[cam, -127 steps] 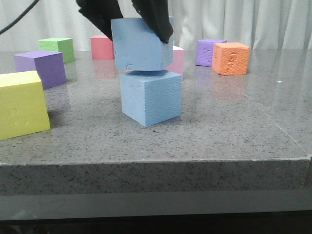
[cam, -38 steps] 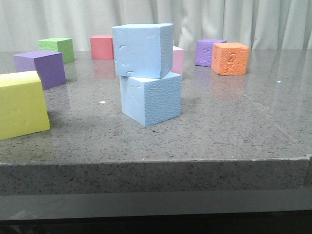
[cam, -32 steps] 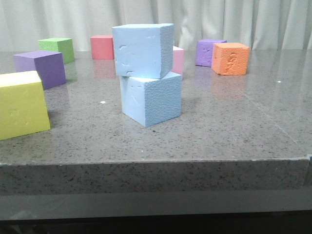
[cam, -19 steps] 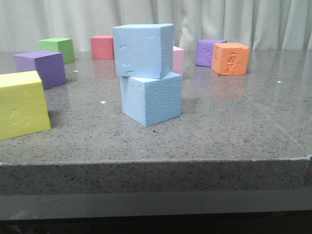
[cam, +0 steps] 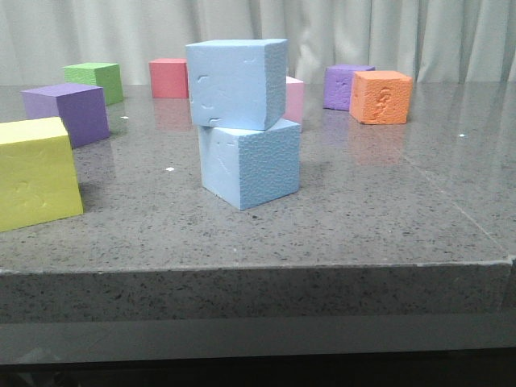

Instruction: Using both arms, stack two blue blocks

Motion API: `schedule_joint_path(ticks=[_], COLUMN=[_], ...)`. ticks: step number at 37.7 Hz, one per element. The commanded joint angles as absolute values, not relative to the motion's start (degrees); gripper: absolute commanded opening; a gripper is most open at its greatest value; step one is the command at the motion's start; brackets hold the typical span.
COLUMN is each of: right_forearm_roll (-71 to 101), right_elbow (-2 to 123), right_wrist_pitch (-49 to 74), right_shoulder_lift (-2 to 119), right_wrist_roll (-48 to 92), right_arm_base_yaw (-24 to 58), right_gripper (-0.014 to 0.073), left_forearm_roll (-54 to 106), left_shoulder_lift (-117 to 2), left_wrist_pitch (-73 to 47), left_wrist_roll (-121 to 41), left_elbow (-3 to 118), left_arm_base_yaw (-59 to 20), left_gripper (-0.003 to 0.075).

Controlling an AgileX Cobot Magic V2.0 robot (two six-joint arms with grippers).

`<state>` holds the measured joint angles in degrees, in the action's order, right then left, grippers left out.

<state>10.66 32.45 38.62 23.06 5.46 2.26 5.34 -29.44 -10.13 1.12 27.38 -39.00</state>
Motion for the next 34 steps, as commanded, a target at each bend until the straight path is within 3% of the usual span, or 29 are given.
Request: schedule_joint_path(ticks=[1, 18, 34], right_forearm_roll=[10.9, 10.9, 10.9], right_elbow=[33.9, 33.9, 33.9], right_wrist_pitch=[34.2, 34.2, 34.2], right_shoulder_lift=[23.3, 23.3, 23.3], right_wrist_roll=[6.1, 6.1, 6.1], right_arm_base_yaw=[1.9, 1.9, 1.9], right_gripper=[-0.0068, -0.0068, -0.0068], left_forearm_roll=[5.3, 4.7, 4.6], left_shoulder_lift=[-29.7, -24.9, -6.5], left_wrist_pitch=[-5.2, 0.0, 1.0], left_wrist_roll=[1.1, 1.1, 1.1], left_elbow=[29.0, 22.2, 5.6], left_arm_base_yaw=[-39.5, -38.8, -21.3], left_gripper=[-0.0020, -0.0020, -0.0020])
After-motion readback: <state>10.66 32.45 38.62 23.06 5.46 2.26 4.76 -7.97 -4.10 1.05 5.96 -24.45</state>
